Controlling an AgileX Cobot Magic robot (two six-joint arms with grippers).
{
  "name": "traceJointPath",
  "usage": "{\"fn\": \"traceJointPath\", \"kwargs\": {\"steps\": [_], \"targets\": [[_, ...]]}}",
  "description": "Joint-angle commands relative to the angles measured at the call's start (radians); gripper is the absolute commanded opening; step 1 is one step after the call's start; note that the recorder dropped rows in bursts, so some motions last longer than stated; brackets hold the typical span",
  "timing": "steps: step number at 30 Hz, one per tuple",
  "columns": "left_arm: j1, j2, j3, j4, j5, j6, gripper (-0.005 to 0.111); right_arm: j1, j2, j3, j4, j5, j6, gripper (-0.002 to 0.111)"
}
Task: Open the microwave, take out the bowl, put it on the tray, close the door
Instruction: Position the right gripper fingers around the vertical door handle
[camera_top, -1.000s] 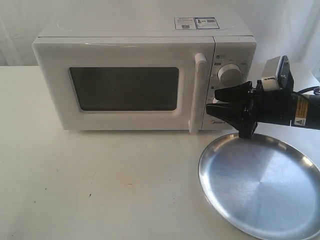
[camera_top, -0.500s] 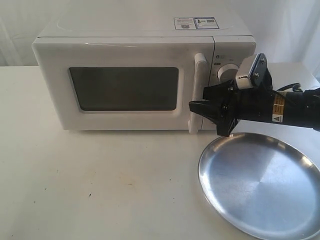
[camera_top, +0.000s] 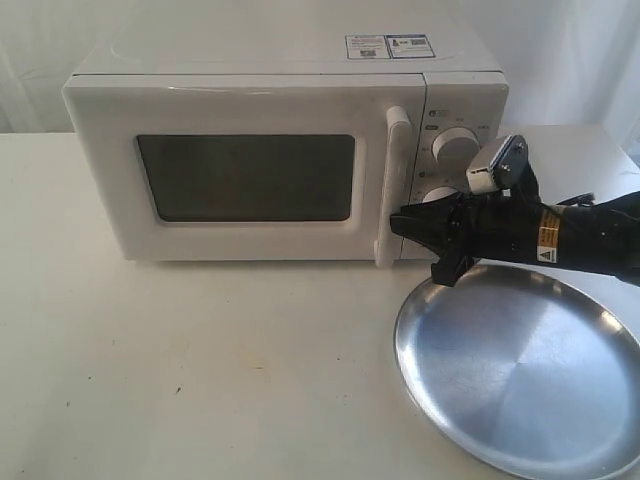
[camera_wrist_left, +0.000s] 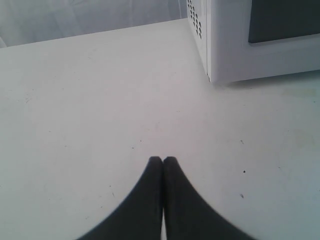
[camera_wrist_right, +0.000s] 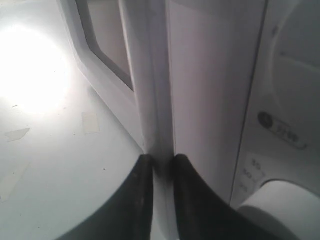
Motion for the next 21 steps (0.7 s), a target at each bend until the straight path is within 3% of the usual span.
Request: {"fn": "traceJointPath", "kwargs": {"steps": [1, 11, 21], "targets": [[-0.001, -0.002, 0.003, -0.004, -0.001, -0.006, 0.0, 0.02, 0.009, -0.015, -0.028, -0.052, -0.051, 0.0], [-0.001, -0.002, 0.003, -0.004, -0.001, -0.006, 0.0, 0.02, 0.009, -0.015, -0.119, -0.15, -0.079, 0.0], [-0.001, -0.002, 0.003, -0.004, -0.001, -0.006, 0.0, 0.184, -0.041, -0.038, -0.289, -0.15, -0.069, 0.0]]}}
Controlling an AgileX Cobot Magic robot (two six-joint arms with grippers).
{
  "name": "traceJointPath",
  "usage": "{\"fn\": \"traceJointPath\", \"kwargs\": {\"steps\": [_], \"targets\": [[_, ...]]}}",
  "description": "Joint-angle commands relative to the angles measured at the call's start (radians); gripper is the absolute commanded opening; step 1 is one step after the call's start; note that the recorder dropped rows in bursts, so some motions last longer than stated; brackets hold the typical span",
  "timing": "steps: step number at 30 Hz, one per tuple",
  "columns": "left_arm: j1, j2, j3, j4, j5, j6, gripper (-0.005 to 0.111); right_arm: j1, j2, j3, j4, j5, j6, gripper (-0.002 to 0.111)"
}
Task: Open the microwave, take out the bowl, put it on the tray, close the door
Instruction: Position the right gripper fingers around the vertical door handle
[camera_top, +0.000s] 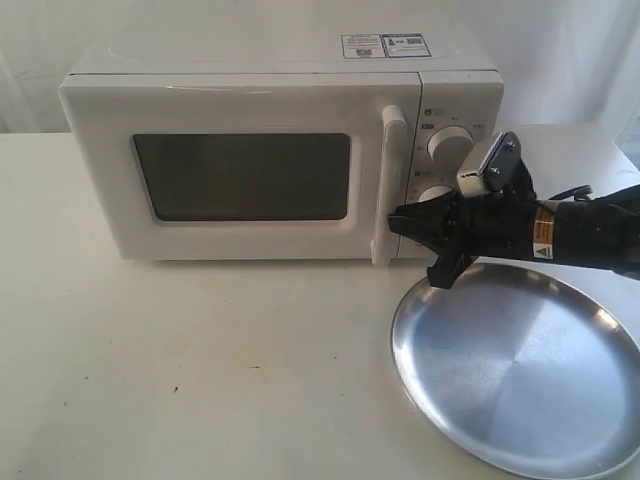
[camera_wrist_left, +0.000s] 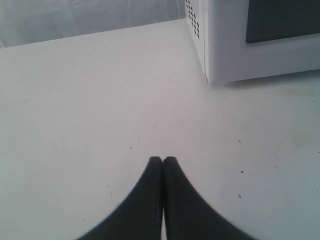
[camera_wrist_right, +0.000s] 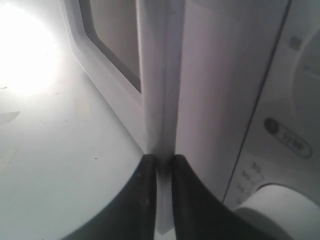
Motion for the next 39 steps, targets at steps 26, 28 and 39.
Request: {"fn": "traceJointPath", "kwargs": {"steps": [26, 28, 39], "targets": [[-0.001, -0.002, 0.003, -0.004, -0.001, -0.006, 0.0, 0.133, -0.199, 0.013, -0.369, 0.053, 0.247, 0.0], [-0.001, -0.002, 0.003, -0.004, -0.001, -0.006, 0.0, 0.122, -0.206, 0.013, -0.353, 0.073, 0.247, 0.0], [-0.001, -0.002, 0.003, -0.004, -0.001, -0.006, 0.0, 0.058, -0.298, 0.089, -0.182, 0.276, 0.251, 0.0]]}}
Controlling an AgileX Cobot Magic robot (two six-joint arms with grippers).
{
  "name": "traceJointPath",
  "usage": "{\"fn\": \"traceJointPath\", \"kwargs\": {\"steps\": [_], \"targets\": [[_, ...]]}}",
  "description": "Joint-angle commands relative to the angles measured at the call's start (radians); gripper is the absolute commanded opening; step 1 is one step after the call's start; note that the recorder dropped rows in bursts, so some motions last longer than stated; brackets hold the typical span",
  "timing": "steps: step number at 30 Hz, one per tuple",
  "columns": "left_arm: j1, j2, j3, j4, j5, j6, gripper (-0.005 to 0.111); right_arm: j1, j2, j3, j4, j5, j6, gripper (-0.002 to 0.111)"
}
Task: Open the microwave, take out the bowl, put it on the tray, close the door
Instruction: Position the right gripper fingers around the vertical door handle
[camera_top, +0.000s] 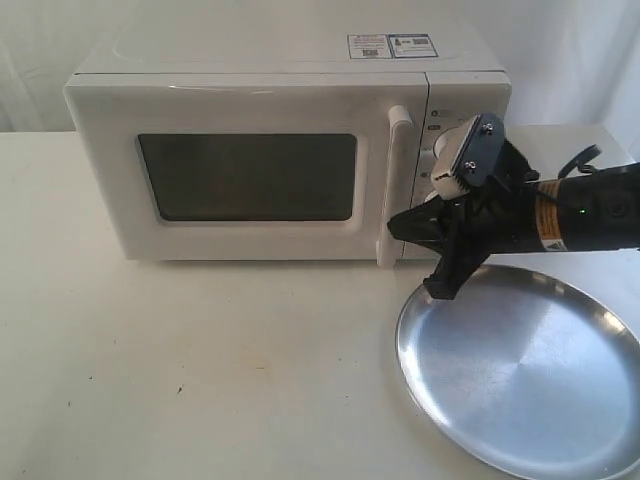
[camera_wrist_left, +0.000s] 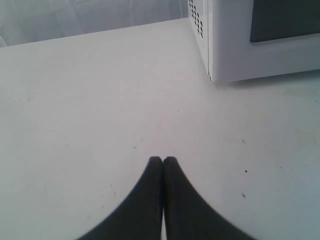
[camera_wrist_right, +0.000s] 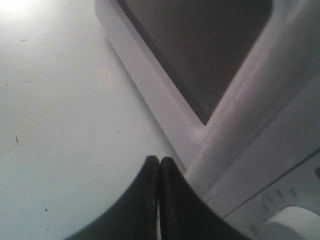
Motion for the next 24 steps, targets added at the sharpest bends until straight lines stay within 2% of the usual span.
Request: {"fn": "traceJointPath", "kwargs": {"steps": [1, 4, 6, 9, 10, 11, 15, 18, 24], "targets": [[-0.001, -0.002, 0.003, -0.004, -0.001, -0.006, 0.0, -0.006, -0.015, 0.019, 0.021, -0.008, 0.005, 0.0], [-0.001, -0.002, 0.003, -0.004, -0.001, -0.006, 0.0, -0.006, -0.015, 0.028, -0.04, -0.019, 0.005, 0.007], [-0.001, -0.002, 0.003, -0.004, -0.001, -0.006, 0.0, -0.009, -0.015, 0.031, -0.051, -0.019, 0.022, 0.022], [-0.001, -0.002, 0.003, -0.004, -0.001, -0.006, 0.0, -0.015, -0.017, 0.031, -0.047, -0.006, 0.06, 0.053], [-0.001, -0.002, 0.003, -0.004, -0.001, -0.006, 0.0, -0.015, -0.017, 0.031, -0.039, 0.004, 0.065, 0.058], [-0.001, -0.002, 0.003, -0.004, -0.001, -0.006, 0.0, -0.015, -0.017, 0.031, -0.017, 0.021, 0.065, 0.06], [-0.001, -0.002, 0.003, -0.004, -0.001, -0.006, 0.0, -0.015, -0.017, 0.031, 0.048, 0.089, 0.053, 0.054], [-0.001, -0.002, 0.003, -0.004, -0.001, -0.006, 0.0, -0.015, -0.019, 0.031, 0.077, 0.117, 0.034, 0.054], [-0.001, -0.002, 0.003, -0.004, -0.001, -0.006, 0.0, -0.015, -0.017, 0.031, 0.199, 0.002, -0.127, 0.054]]}}
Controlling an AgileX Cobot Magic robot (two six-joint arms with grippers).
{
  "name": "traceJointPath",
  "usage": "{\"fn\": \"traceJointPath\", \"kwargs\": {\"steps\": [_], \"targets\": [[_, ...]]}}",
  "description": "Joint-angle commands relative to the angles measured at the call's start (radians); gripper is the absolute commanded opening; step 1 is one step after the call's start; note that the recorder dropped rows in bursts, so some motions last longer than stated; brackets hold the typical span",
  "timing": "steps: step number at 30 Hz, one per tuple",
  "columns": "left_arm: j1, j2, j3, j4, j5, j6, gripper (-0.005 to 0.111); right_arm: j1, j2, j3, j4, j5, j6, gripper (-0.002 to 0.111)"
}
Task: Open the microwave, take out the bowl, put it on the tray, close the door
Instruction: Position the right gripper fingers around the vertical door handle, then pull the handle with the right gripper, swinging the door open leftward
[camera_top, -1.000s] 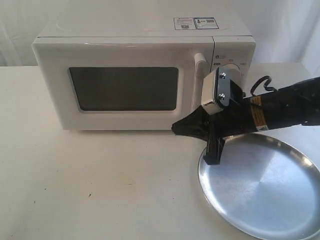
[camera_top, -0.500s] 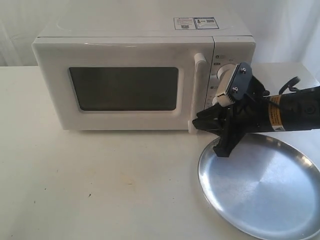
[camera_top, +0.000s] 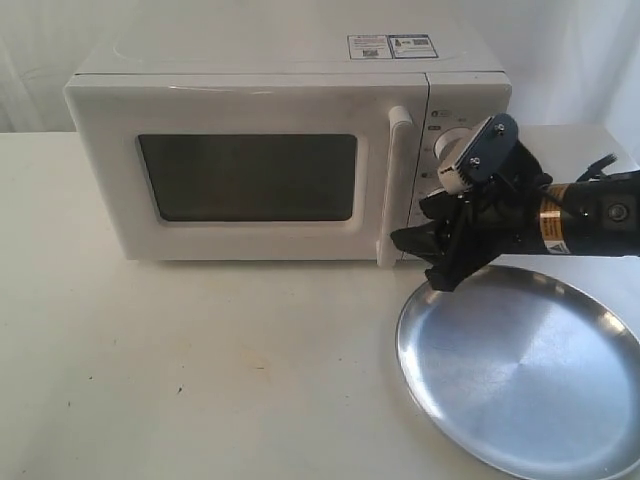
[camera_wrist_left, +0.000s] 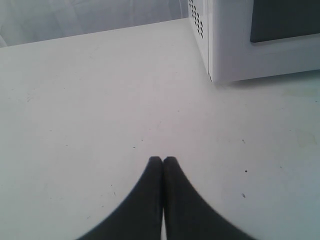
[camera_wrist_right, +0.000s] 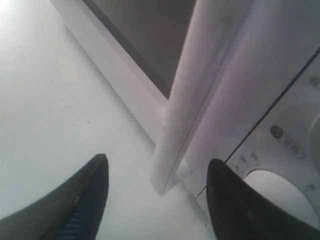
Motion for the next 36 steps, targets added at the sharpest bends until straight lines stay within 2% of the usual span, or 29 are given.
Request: {"fn": "traceJointPath", "kwargs": {"steps": [1, 8, 14, 22, 24, 26, 27, 36], "targets": [[-0.001, -0.002, 0.003, -0.004, -0.001, -0.006, 0.0, -0.006, -0.005, 0.003, 0.095, -0.101, -0.108, 0.054], [-0.001, -0.002, 0.003, -0.004, -0.001, -0.006, 0.0, -0.006, 0.067, -0.025, 0.077, -0.139, -0.106, 0.054], [-0.001, -0.002, 0.003, -0.004, -0.001, -0.006, 0.0, -0.006, 0.157, -0.078, 0.094, -0.198, -0.163, 0.043], [-0.001, -0.002, 0.003, -0.004, -0.001, -0.006, 0.0, -0.006, 0.184, -0.088, 0.146, -0.243, -0.241, 0.042], [-0.001, -0.002, 0.003, -0.004, -0.001, -0.006, 0.0, -0.006, 0.184, -0.088, 0.118, -0.266, -0.241, 0.029], [-0.001, -0.002, 0.003, -0.004, -0.001, -0.006, 0.0, -0.006, 0.184, -0.088, 0.095, -0.31, -0.242, 0.005], [-0.001, -0.002, 0.003, -0.004, -0.001, -0.006, 0.0, -0.006, 0.184, -0.088, 0.077, -0.337, -0.245, 0.0], [-0.001, -0.002, 0.003, -0.004, -0.001, -0.006, 0.0, -0.006, 0.184, -0.088, -0.182, -0.571, -0.192, 0.0]]}}
